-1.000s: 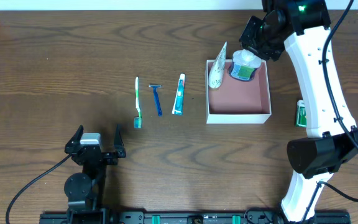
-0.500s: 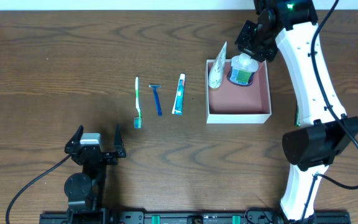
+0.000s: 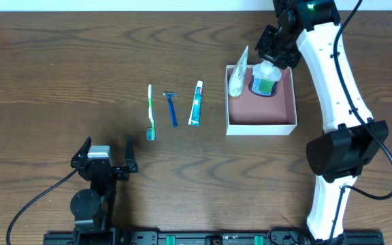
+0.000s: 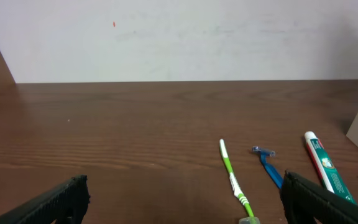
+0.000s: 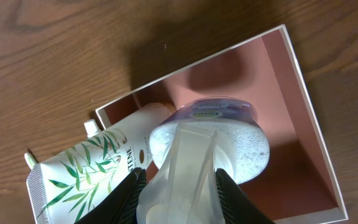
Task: Pack container
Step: 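Lift the soap bottle and lower it into the box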
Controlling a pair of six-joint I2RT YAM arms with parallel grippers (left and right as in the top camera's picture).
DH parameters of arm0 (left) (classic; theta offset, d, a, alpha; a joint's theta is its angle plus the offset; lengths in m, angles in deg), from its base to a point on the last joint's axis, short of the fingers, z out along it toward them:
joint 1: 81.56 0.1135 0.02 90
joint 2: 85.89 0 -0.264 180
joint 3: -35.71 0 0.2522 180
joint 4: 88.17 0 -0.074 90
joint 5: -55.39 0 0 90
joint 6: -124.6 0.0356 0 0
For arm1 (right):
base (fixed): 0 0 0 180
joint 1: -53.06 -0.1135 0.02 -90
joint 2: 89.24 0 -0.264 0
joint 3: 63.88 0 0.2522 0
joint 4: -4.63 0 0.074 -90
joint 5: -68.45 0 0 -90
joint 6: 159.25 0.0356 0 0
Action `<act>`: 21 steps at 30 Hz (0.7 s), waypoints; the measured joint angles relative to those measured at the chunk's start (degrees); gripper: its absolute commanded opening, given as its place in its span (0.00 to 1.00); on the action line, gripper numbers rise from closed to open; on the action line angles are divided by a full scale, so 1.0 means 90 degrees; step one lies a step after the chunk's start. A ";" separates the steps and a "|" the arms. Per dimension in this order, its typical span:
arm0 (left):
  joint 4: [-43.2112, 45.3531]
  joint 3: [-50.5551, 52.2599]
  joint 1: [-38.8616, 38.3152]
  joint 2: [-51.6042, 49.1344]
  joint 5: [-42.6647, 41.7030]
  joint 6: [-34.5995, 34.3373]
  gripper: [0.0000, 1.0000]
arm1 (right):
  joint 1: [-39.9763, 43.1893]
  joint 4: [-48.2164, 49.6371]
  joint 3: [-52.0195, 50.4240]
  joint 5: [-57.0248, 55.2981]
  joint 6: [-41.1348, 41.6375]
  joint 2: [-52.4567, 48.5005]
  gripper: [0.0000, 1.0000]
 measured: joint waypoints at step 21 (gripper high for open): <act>0.0000 0.0000 0.0000 0.0000 0.0000 0.0000 0.98 | -0.0002 0.0639 -0.0597 -0.0005 0.0022 -0.0007 0.31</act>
